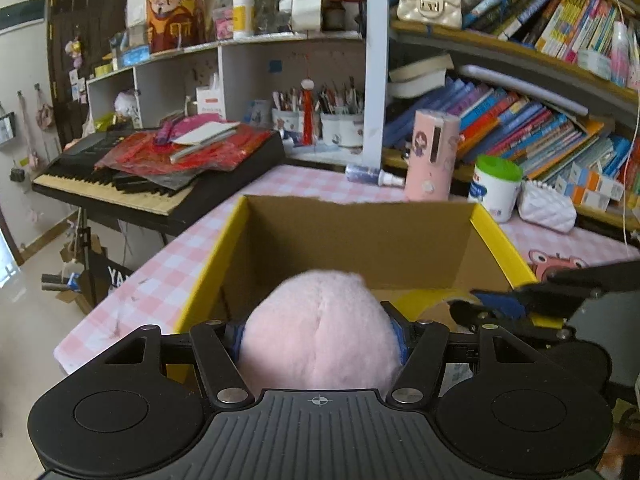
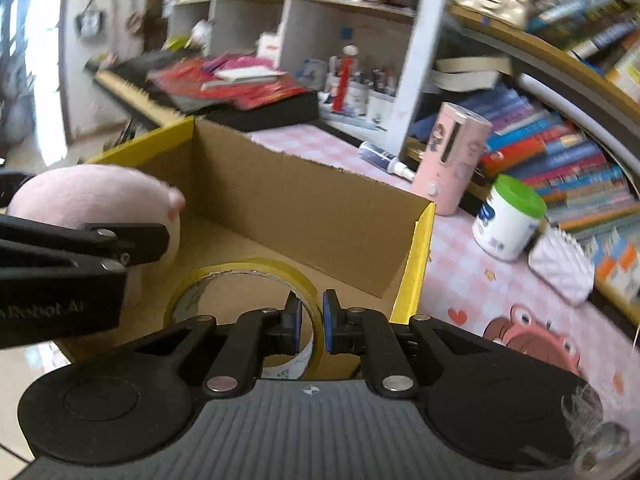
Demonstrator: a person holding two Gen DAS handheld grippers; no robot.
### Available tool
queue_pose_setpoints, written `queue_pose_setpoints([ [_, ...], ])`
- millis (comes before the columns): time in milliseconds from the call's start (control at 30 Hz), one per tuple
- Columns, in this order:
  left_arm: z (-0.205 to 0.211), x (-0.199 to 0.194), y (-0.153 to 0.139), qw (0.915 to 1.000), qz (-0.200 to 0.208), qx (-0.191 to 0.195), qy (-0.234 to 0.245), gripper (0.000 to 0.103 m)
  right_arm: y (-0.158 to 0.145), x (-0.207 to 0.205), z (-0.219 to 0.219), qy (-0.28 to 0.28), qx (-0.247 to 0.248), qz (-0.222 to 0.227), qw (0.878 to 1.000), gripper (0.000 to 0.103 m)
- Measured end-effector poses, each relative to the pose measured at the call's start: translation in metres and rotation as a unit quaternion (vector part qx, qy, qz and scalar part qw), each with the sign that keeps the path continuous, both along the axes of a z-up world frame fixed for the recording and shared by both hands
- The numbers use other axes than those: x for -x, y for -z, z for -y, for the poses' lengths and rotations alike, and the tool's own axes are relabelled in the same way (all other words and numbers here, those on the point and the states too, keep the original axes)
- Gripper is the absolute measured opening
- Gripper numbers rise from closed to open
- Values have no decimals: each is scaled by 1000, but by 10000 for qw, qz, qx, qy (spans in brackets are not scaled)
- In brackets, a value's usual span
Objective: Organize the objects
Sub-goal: 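Open the left gripper over the box while the right gripper releases the tape inside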
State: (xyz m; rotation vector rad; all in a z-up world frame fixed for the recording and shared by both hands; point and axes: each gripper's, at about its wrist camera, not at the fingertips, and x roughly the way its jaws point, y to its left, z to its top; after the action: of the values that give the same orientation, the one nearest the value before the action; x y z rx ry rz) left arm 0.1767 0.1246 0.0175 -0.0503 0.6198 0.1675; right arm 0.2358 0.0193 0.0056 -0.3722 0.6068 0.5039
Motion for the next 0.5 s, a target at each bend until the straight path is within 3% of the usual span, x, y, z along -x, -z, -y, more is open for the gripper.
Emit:
queue_pose_setpoints([
  [133,2,-9,10,9996,-259,33,-83,62,4,-6,-6,-418,572,43,9975,13],
  [300,2,-13,20,9983,-490,160,-282,62,4,-7,-7,-574,664,-79,9961,19],
  [500,0,-5,20,9981,-421,254,-370,61,3,-7,-7,-616,677,-121,9957,30],
])
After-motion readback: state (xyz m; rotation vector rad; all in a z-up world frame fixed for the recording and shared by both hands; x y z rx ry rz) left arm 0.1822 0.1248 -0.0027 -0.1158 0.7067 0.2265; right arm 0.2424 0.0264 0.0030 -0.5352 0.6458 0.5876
